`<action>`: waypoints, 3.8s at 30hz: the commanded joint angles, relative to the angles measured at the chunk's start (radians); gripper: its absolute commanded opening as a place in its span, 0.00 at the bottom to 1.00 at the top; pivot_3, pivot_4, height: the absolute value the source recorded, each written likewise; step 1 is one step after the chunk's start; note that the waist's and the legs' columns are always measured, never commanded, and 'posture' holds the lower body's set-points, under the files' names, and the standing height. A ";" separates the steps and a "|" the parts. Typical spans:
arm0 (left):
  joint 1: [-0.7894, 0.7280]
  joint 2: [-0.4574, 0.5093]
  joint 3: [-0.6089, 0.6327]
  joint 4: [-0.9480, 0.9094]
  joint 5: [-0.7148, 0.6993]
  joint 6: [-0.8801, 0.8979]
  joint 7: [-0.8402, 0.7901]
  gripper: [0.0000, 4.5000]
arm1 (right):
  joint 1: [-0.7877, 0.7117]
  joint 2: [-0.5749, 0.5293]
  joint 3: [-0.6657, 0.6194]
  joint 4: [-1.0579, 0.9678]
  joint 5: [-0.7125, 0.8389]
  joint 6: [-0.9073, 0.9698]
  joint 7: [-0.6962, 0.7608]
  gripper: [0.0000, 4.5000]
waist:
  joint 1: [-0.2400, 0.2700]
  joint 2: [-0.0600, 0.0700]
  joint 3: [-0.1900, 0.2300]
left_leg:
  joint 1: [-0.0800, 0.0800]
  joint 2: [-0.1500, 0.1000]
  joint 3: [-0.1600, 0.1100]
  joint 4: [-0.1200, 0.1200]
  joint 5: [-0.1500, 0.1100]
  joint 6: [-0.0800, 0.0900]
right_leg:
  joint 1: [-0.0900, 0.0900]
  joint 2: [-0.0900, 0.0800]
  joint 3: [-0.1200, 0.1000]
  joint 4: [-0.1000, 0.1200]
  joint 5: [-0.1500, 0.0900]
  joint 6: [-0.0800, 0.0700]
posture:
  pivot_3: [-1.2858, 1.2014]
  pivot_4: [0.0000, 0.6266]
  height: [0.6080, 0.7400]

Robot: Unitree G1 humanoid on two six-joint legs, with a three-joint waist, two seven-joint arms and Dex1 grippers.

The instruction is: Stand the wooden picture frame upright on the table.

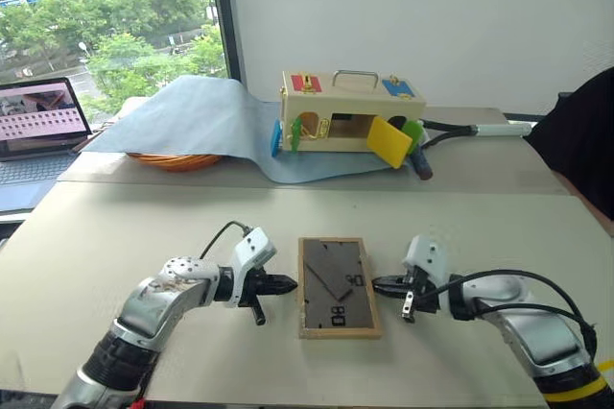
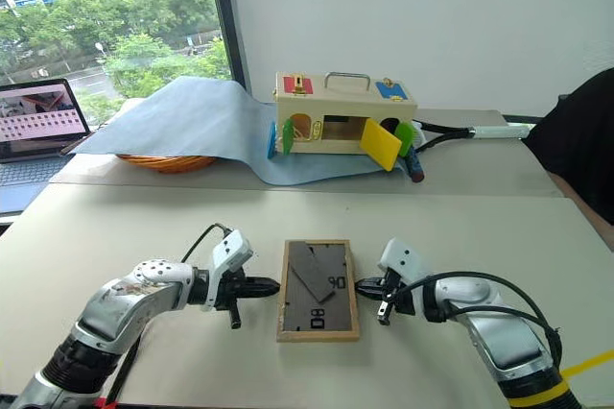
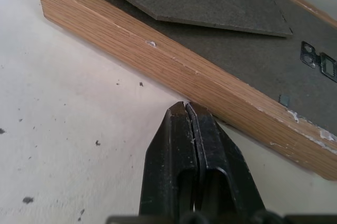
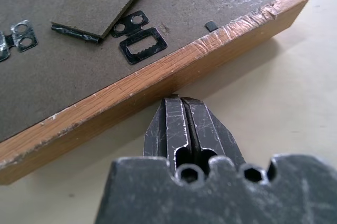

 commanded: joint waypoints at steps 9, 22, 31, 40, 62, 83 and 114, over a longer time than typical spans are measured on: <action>-0.041 -0.064 0.505 0.089 -0.399 0.507 0.128 0.07 | 0.020 -0.070 -0.090 -0.019 0.048 -0.003 0.038 0.00 | 0.007 -0.001 0.001 | -0.002 0.000 0.000 0.001 0.000 0.000 | -0.001 0.000 -0.001 0.000 -0.002 0.004 | 0.52 0.24 0.45; -0.017 0.004 0.317 0.203 -0.958 0.782 0.549 0.97 | 0.038 -0.091 -0.072 -0.034 0.038 -0.051 0.076 0.00 | 0.006 -0.002 0.000 | -0.001 0.000 -0.001 0.000 0.000 0.000 | -0.001 0.000 -0.001 0.000 0.001 0.000 | 0.52 0.24 0.45; 0.022 -0.125 0.143 0.236 -1.365 0.649 1.024 0.99 | 0.077 -0.039 -0.022 -0.091 0.047 -0.047 0.043 0.00 | 0.021 0.002 -0.002 | 0.009 -0.002 -0.001 0.001 0.000 0.000 | 0.013 -0.003 -0.001 -0.005 0.001 0.002 | 0.52 0.24 0.45; 0.016 -0.104 0.081 0.256 -1.538 0.498 1.118 0.99 | 0.089 0.005 0.013 -0.113 0.035 -0.038 -0.005 0.00 | 0.023 0.002 -0.002 | 0.013 -0.004 -0.001 0.001 -0.001 0.000 | 0.016 -0.004 0.000 -0.005 0.000 0.003 | 0.52 0.24 0.45; -0.223 0.043 0.116 0.393 -1.494 0.616 0.812 0.26 | -0.282 0.020 -0.329 -0.004 0.574 0.405 -0.057 0.13 | -0.007 -0.001 0.000 | 0.011 -0.005 -0.001 -0.005 -0.001 0.000 | 0.012 -0.004 0.001 -0.004 0.000 -0.001 | 0.52 0.24 0.45; -0.366 0.008 0.154 0.584 -1.278 0.761 0.559 0.26 | -0.302 0.078 -0.127 -0.151 0.530 0.224 0.096 1.00 | 0.009 -0.001 0.000 | 0.011 -0.005 -0.002 -0.018 0.000 0.000 | 0.013 -0.004 -0.001 -0.018 0.000 -0.002 | 0.52 0.24 0.45; -0.457 0.103 0.063 0.733 -1.142 0.782 0.102 0.26 | -0.360 0.073 0.010 0.350 -0.806 -1.391 -0.530 1.00 | 0.009 0.000 0.002 | 0.011 -0.005 -0.002 -0.017 0.001 -0.003 | 0.013 -0.004 -0.002 -0.017 0.001 -0.002 | 0.52 0.24 0.45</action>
